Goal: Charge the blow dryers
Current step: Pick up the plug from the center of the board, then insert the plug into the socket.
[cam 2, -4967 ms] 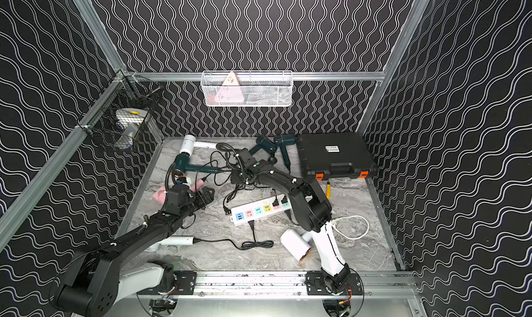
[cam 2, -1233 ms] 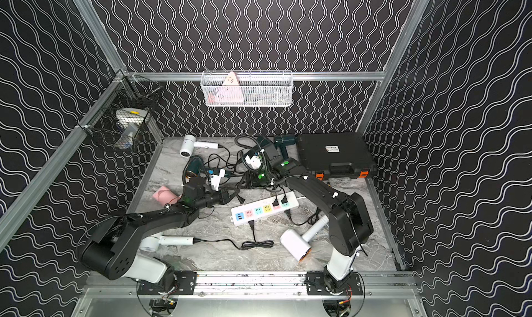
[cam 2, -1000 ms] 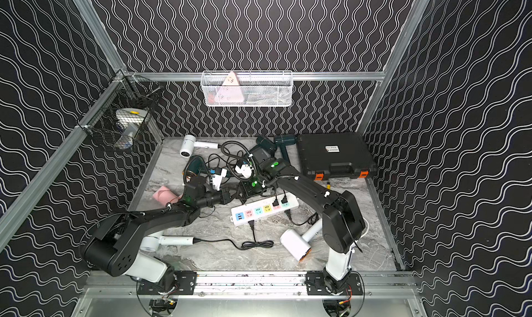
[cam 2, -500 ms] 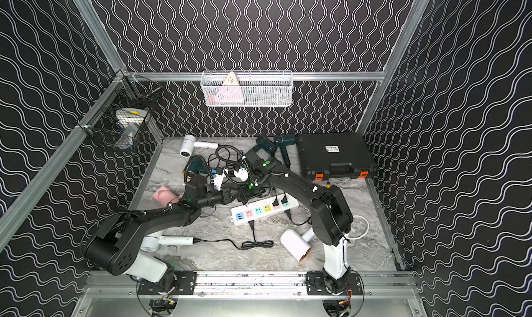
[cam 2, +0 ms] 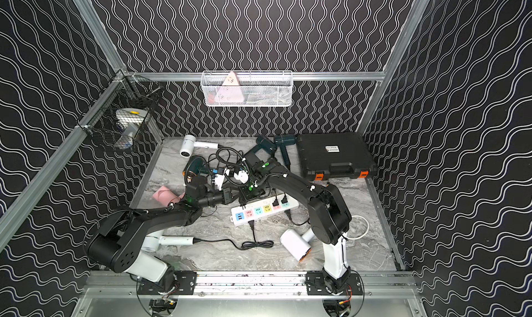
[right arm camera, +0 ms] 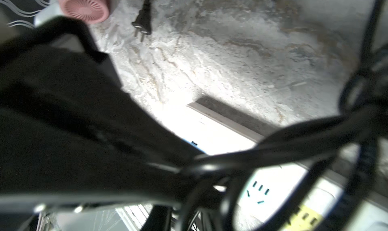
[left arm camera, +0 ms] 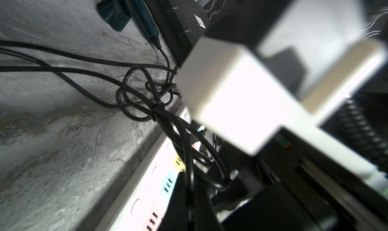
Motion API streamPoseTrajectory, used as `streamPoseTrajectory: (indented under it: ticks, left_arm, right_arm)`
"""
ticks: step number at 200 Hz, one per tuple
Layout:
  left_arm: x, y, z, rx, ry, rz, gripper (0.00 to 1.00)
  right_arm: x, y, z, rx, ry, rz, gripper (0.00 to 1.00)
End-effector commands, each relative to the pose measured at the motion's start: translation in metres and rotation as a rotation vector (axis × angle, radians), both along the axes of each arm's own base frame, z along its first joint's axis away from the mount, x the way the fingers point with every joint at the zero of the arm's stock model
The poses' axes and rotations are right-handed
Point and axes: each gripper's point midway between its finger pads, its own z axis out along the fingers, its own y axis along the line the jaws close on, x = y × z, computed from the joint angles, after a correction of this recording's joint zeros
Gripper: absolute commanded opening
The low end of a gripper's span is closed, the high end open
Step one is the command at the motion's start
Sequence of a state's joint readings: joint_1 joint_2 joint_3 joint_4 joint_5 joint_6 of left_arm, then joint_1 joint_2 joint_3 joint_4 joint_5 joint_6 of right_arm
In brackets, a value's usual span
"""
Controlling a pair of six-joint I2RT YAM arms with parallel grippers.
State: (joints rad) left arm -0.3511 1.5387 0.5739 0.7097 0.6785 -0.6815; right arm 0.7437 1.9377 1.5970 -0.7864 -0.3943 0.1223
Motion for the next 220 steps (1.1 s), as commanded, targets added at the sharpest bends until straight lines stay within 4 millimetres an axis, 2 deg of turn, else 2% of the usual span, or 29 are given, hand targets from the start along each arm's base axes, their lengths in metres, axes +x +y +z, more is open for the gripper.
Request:
streamPoseTrajectory:
  ticks: [1, 26, 36, 57, 78, 88, 93, 106, 125, 128, 171, 196, 220]
  left_arm:
    - [0.000, -0.004, 0.017, -0.036, -0.065, -0.025, 0.00]
    - [0.000, -0.001, 0.018, -0.025, -0.073, -0.004, 0.19]
    - [0.000, 0.001, 0.018, -0.016, -0.074, 0.009, 0.35]
    - [0.001, 0.006, 0.019, 0.001, -0.082, 0.041, 0.58]
    - [0.002, 0.015, 0.016, 0.049, -0.080, 0.093, 0.73]
    - [0.003, 0.020, 0.017, 0.066, -0.083, 0.123, 0.81]
    - [0.002, 0.023, 0.017, 0.075, -0.083, 0.138, 0.89]
    - [0.002, 0.029, 0.016, 0.097, -0.081, 0.173, 0.98]
    - [0.003, 0.038, 0.015, 0.123, -0.082, 0.223, 0.99]
    - [0.004, 0.040, 0.014, 0.126, -0.081, 0.232, 0.99]
    - [0.006, 0.056, 0.009, 0.173, -0.068, 0.314, 0.99]
    - [0.006, 0.061, 0.008, 0.185, -0.068, 0.338, 0.99]
    - [0.006, 0.062, 0.007, 0.186, -0.066, 0.344, 0.99]
  right_arm:
    - [0.005, 0.001, 0.000, 0.017, -0.007, -0.019, 0.11]
    - [0.006, 0.000, -0.003, 0.028, -0.018, -0.044, 0.00]
    - [0.008, -0.002, -0.003, 0.036, -0.035, -0.065, 0.00]
    - [0.014, -0.004, -0.001, 0.063, -0.083, -0.123, 0.00]
    - [0.023, -0.011, 0.006, 0.077, -0.151, -0.198, 0.00]
    - [0.029, -0.019, 0.009, 0.077, -0.204, -0.248, 0.00]
    - [0.032, -0.024, 0.010, 0.075, -0.232, -0.272, 0.00]
    - [0.038, -0.036, 0.014, 0.068, -0.297, -0.334, 0.00]
    - [0.046, -0.052, 0.020, 0.068, -0.393, -0.412, 0.00]
    - [0.043, -0.058, 0.012, 0.051, -0.395, -0.420, 0.00]
    - [0.049, -0.094, -0.001, -0.019, -0.534, -0.538, 0.00]
    - [0.048, -0.104, -0.011, -0.055, -0.578, -0.574, 0.00]
    - [0.045, -0.105, -0.018, -0.058, -0.591, -0.586, 0.00]
